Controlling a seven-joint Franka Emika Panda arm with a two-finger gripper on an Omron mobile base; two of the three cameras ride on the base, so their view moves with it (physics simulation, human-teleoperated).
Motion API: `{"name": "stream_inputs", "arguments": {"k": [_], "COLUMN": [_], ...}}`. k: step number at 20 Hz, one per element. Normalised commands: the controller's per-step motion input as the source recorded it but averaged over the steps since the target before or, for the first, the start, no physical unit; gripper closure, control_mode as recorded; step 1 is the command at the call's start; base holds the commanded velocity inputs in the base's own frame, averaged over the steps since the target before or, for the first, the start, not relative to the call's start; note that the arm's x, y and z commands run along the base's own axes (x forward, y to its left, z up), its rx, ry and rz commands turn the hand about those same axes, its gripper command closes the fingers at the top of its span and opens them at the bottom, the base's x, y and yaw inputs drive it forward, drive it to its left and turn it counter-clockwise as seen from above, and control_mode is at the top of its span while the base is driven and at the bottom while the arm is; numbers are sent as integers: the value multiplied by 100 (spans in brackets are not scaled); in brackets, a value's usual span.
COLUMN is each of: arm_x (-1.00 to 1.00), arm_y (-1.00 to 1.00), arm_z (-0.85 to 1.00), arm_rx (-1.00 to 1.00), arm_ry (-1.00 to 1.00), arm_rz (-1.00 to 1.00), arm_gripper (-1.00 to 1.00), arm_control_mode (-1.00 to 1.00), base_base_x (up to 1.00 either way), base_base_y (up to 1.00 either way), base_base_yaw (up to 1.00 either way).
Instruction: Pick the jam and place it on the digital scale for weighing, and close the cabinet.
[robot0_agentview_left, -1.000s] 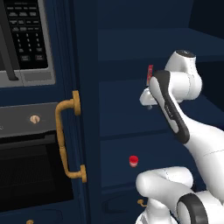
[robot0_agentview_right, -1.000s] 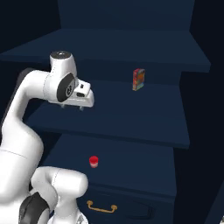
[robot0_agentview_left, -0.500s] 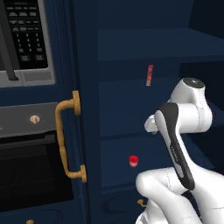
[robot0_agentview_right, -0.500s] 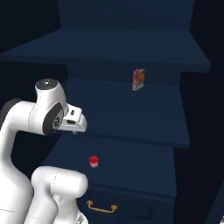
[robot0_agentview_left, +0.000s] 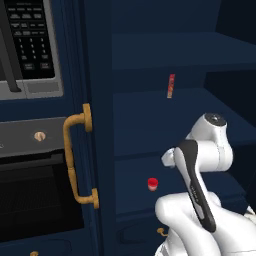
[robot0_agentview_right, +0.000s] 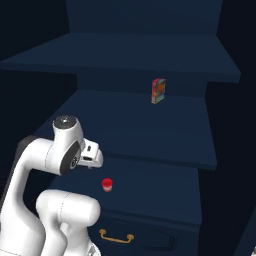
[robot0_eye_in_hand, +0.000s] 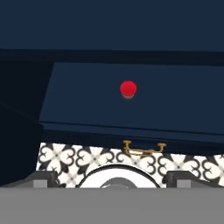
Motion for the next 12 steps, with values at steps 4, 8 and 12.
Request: {"name": "stream_inputs", "arguments": {"k": [4, 8, 12], "arm_x": [10, 18, 17], "arm_y": [0, 0, 0], "arm_z": [-65, -71, -75], "arm_rx": [0, 0, 0], "arm_ry": [-2, 0, -1], "arm_rz": [0, 0, 0], "arm_gripper": [-100, -100, -100], "arm_control_mode": [-100, -100, -100], "base_base_x": [0, 0, 0], "base_base_y": [0, 0, 0], "base_base_yaw": [0, 0, 0]}}
